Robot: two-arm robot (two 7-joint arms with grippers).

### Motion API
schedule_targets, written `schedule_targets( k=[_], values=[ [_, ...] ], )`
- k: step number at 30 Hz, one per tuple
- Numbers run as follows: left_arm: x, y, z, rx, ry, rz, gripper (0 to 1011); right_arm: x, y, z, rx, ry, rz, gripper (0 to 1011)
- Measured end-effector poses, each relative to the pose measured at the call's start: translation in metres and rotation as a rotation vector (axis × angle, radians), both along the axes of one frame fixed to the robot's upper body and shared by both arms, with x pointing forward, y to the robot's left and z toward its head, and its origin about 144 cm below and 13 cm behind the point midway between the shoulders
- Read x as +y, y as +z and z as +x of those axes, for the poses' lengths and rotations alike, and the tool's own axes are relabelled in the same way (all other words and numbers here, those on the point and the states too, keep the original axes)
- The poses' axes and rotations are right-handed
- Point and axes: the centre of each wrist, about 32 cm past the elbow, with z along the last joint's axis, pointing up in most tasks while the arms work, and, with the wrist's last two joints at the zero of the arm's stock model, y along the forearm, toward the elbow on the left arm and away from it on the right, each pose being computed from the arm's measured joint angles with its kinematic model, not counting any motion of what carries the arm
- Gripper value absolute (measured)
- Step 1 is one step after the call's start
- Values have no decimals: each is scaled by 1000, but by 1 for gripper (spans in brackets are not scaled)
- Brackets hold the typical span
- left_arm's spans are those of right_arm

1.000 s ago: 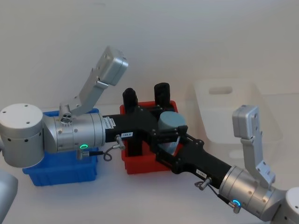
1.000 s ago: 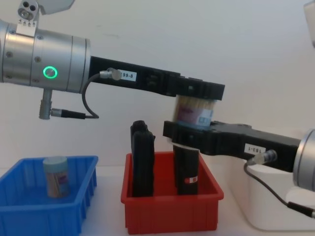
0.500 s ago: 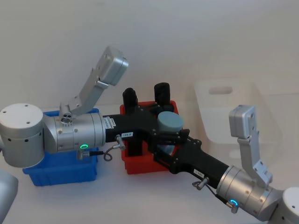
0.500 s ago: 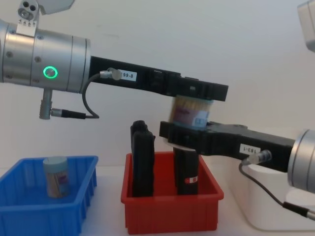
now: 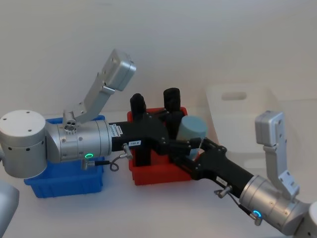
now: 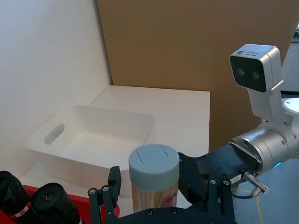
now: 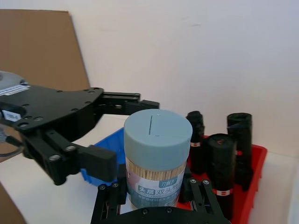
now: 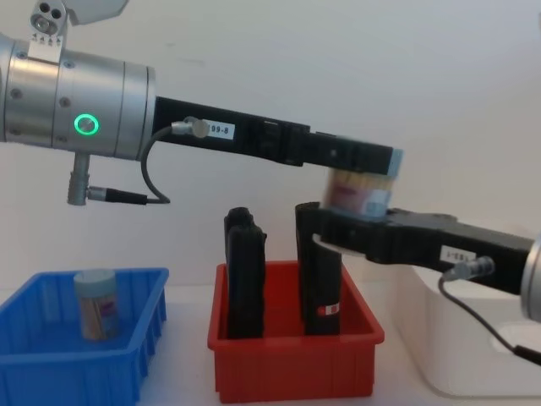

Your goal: Pick the cotton swabs from the blue box and place them into the white box.

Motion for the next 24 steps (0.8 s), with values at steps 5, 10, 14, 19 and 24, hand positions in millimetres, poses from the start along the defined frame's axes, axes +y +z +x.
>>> schedule_targets(
  k=[5, 10, 14, 19, 24],
  values=[
    [0, 0, 0, 0, 0, 0, 1004, -7, -1, -1, -2, -52, -4, 644],
    [0, 0, 0, 0, 0, 0, 1004, -15, -2, -1, -10, -121, -9, 644],
    [0, 0, 0, 0, 0, 0, 1004, -22, -3, 0, -16, -177, -15, 644],
    [0, 0, 0, 0, 0, 0, 1004, -31, -6, 6, -26, -256, -24, 644],
    [0, 0, 0, 0, 0, 0, 1004, -38, -9, 17, -35, -328, -34, 644]
  ],
)
